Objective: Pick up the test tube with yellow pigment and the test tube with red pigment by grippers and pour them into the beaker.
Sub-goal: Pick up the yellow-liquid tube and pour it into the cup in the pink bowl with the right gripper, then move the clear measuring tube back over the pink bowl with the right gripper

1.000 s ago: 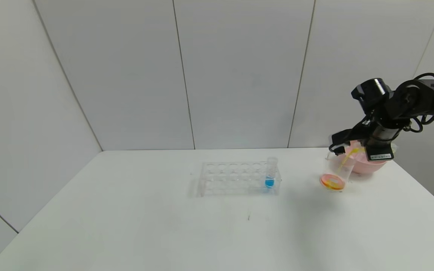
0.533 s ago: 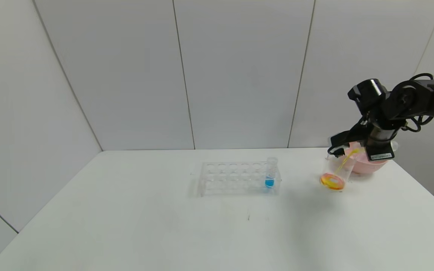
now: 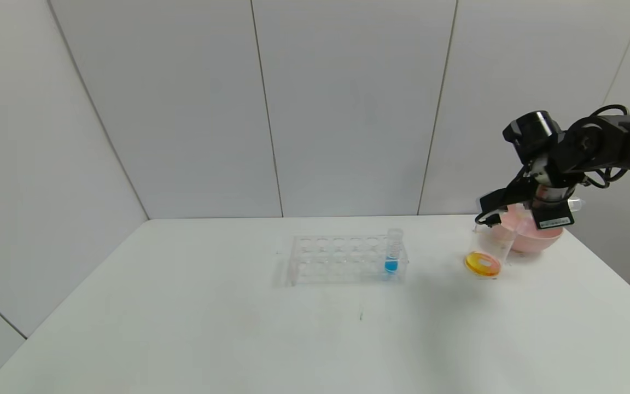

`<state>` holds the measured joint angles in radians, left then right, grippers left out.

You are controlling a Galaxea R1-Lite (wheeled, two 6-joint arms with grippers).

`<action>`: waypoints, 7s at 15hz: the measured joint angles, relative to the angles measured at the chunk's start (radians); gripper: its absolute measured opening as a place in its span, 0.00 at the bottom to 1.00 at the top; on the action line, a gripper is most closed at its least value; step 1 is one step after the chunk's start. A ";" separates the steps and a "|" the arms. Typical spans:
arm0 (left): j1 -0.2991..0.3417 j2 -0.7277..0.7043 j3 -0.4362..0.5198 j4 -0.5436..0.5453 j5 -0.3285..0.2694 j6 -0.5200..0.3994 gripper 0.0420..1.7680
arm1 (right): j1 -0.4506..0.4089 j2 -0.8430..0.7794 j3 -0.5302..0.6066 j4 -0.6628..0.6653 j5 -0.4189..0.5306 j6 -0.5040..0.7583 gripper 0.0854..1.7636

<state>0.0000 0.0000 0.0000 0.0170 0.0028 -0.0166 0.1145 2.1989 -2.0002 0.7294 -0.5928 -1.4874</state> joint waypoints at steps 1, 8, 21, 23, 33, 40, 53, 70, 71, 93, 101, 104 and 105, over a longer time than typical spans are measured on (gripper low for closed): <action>0.000 0.000 0.000 0.000 0.000 0.000 0.97 | 0.003 -0.001 0.000 -0.003 -0.009 -0.008 0.26; 0.000 0.000 0.000 0.000 0.000 0.000 0.97 | 0.016 -0.011 0.000 -0.012 -0.069 -0.053 0.26; 0.000 0.000 0.000 0.000 0.000 0.000 0.97 | 0.022 -0.014 0.000 -0.017 -0.071 -0.060 0.26; 0.000 0.000 0.000 0.000 0.000 0.000 0.97 | 0.022 -0.014 0.000 -0.017 -0.071 -0.060 0.26; 0.000 0.000 0.000 0.000 0.000 0.000 0.97 | -0.020 -0.051 0.000 0.044 0.108 -0.036 0.26; 0.000 0.000 0.000 0.000 0.000 0.000 0.97 | -0.128 -0.145 0.004 0.212 0.660 0.402 0.26; 0.000 0.000 0.000 0.000 0.000 0.000 0.97 | -0.324 -0.296 0.057 0.138 1.093 1.075 0.26; 0.000 0.000 0.000 0.000 0.000 0.000 0.97 | -0.343 -0.373 0.493 -0.746 0.762 1.551 0.26; 0.000 0.000 0.000 0.000 0.000 0.000 0.97 | -0.343 -0.366 0.510 -0.816 0.742 1.553 0.26; 0.000 0.000 0.000 0.000 0.000 0.000 0.97 | -0.272 0.087 0.508 -1.329 0.564 1.541 0.26; 0.000 0.000 0.000 0.000 0.000 0.000 0.97 | -0.276 0.149 0.491 -1.310 0.565 1.519 0.26; 0.000 0.000 0.000 0.000 0.000 0.000 0.97 | -0.279 0.157 0.488 -1.313 0.566 1.518 0.42; 0.000 0.000 0.000 0.000 0.000 0.000 0.97 | -0.281 0.158 0.486 -1.313 0.565 1.519 0.49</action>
<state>0.0000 0.0000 0.0000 0.0170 0.0028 -0.0166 -0.1664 2.3572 -1.5143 -0.5840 -0.0277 0.0315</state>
